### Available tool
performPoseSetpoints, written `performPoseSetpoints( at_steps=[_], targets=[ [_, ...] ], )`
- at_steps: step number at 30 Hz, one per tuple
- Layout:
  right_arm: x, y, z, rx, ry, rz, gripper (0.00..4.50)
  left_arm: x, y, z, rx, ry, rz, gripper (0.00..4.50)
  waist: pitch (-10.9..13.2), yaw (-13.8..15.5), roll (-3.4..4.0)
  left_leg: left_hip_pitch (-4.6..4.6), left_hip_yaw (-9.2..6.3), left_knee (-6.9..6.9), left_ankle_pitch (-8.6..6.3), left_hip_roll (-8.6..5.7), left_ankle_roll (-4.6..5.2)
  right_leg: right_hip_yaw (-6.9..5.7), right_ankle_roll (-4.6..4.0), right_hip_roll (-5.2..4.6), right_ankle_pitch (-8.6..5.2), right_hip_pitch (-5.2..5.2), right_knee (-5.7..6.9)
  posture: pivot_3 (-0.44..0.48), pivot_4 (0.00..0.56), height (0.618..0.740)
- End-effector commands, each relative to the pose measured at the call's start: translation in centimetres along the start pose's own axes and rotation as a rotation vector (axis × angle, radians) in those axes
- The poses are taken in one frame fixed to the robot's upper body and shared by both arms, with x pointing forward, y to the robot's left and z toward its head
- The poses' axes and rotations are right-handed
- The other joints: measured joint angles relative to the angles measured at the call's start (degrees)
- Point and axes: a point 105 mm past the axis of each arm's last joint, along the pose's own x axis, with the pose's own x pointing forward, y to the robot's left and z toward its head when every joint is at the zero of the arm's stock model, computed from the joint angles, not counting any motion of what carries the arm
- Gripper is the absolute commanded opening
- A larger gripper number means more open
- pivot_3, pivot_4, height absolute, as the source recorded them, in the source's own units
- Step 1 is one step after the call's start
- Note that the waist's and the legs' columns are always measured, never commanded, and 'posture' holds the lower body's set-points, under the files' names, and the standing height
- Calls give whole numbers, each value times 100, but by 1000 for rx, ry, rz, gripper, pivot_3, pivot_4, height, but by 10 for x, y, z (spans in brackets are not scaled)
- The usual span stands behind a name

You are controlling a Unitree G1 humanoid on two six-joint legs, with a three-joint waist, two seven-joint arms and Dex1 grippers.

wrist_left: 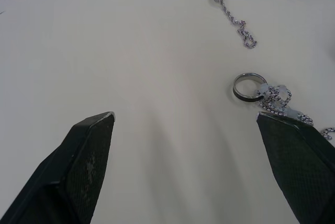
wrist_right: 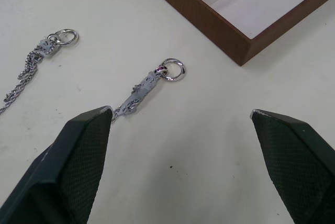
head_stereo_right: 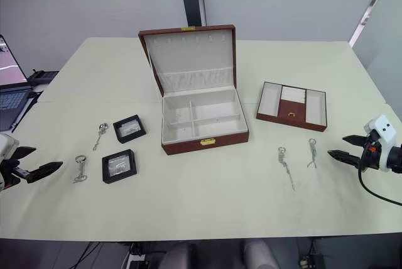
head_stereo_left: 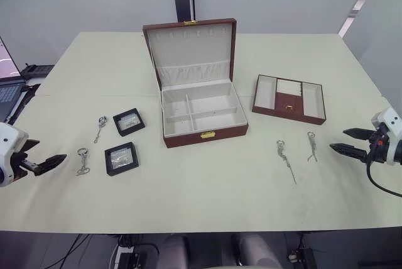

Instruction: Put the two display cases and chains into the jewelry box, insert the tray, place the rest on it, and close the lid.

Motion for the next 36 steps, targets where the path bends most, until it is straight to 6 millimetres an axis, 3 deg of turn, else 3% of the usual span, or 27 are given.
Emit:
performPoseSetpoints(
  at_steps=[1, 29, 33, 36],
  targets=[
    [-9, -6, 15, -41, -33, -25, 4478, -4, 7, 6, 18, -6, 25, 4487, 0, 0, 0, 0, 0, 0, 0, 0, 0, 0, 0, 0, 0, 0, 0, 0, 150, 740],
    [-9, -9, 15, -20, -66, -41, 4478, 1, 17, -2, 9, 14, 94, 4487, 0, 2, 0, 1, 0, 2, 0, 0, 0, -1, 0, 0, 1, 1, 2, 0, 150, 740],
    [-10, -12, 37, 46, -229, -91, 4478, 7, 22, 18, -49, -119, 167, 4487, -1, 5, 0, 1, 0, 3, 1, 0, 0, -1, 0, 0, 1, 2, 6, 0, 150, 740],
    [3, -2, 49, 47, -306, -96, 4478, 21, 13, 34, -115, -214, 183, 4487, -2, 9, -1, 1, -3, 12, 1, 0, -1, -3, 0, -1, 1, 3, 19, 0, 150, 740]
  ],
)
